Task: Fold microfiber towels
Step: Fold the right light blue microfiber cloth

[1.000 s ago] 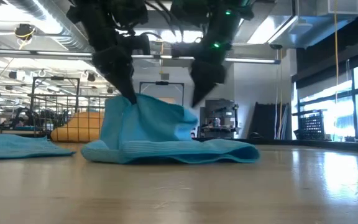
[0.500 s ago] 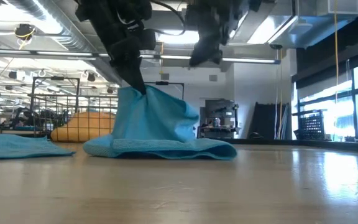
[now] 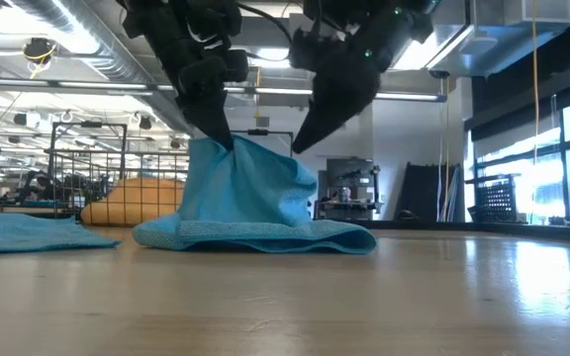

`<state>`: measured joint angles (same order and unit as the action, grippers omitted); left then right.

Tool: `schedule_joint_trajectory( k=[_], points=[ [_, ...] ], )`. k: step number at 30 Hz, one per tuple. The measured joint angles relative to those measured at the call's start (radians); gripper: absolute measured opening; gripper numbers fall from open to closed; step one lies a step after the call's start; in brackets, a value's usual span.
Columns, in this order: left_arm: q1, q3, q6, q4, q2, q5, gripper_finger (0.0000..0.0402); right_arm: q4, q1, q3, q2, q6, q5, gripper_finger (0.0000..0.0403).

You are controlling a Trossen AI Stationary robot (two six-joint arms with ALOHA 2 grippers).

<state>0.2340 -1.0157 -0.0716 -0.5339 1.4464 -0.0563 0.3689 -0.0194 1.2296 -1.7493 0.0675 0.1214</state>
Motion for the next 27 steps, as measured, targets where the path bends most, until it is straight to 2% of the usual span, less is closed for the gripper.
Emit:
schedule_joint_trajectory(
  k=[3,8,12,18,22,27],
  points=[
    [0.000,0.000,0.000,0.002,0.000,0.012,0.0000,-0.036,0.004,-0.027,-0.006,-0.011,0.101,0.0283],
    [0.000,0.000,0.000,0.001,0.000,0.021,0.0000,-0.081,0.004,-0.062,-0.049,-0.071,0.036,0.0263],
    [0.000,0.000,0.000,-0.004,0.000,0.024,0.0000,-0.088,0.006,-0.058,-0.054,-0.135,0.067,0.0253],
    [0.000,0.000,0.000,-0.003,0.000,0.029,0.0000,-0.083,0.005,-0.058,-0.056,-0.118,0.097,0.0217],
    [0.000,0.000,0.000,-0.004,0.000,0.029,0.0000,-0.064,0.005,-0.052,-0.056,-0.110,0.128,0.0159],
    [0.000,0.000,0.002,-0.004,0.000,0.029,0.0000,0.031,-0.006,0.035,-0.056,-0.007,0.158,0.0034]
  ],
)
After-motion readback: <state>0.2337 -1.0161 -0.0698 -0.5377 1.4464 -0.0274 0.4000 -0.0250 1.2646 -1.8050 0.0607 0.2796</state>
